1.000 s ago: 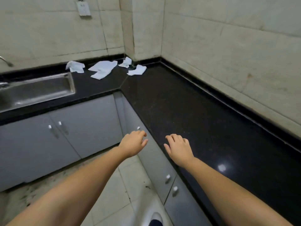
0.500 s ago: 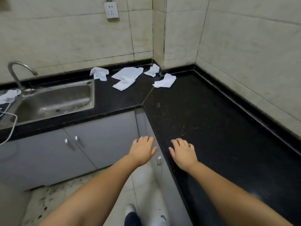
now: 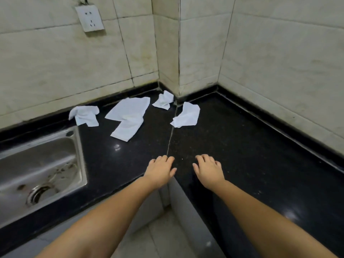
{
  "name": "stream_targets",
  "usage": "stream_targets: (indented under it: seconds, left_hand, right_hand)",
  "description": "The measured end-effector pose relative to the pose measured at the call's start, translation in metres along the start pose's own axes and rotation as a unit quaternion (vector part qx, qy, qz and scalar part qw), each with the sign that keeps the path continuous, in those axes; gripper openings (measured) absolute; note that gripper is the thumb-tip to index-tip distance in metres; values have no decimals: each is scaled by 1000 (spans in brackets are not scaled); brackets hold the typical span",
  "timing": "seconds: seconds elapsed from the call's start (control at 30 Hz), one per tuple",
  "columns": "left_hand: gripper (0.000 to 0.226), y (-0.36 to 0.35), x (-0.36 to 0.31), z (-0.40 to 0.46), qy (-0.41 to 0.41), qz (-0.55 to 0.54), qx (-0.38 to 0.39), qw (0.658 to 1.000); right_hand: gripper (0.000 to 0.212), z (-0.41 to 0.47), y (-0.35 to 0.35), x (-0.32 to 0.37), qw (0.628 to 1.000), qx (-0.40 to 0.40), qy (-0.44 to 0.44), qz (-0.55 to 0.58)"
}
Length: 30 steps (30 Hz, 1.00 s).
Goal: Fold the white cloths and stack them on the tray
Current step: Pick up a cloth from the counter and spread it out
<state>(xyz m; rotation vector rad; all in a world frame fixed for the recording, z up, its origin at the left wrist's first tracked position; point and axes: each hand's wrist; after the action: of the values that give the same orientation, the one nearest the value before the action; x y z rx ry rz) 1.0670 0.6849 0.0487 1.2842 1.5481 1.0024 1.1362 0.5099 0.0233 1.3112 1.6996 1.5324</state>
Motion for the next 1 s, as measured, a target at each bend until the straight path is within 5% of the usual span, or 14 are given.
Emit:
stream_targets:
  seconds: [0.4,0.73,0.9,1.0]
  left_hand:
    - [41,28,73,156,-11,-55,3,998]
    - [37,30,92,268,102,-214,37,971]
    - [30,30,88,293,94,-266,43,958]
    - [25,35,89,295,82,-301,57,948]
  right_hand:
    - [39,191,37,21,1000,-2,17,-15]
    - [62,326,34,37,989,104,100,-41]
    - [32,332,25,27,992,92,86,-26]
    - [18,324,34,22,993,54,49,95]
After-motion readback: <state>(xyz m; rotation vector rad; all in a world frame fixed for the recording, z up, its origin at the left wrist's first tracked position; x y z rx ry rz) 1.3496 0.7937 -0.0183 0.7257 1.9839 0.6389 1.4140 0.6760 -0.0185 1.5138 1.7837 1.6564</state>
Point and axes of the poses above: each hand's wrist, its own z-axis towards the middle knuckle, its own y-axis out of the back of the hand, x = y × z, and after that the axes turned 6 degrees about x, right-handed
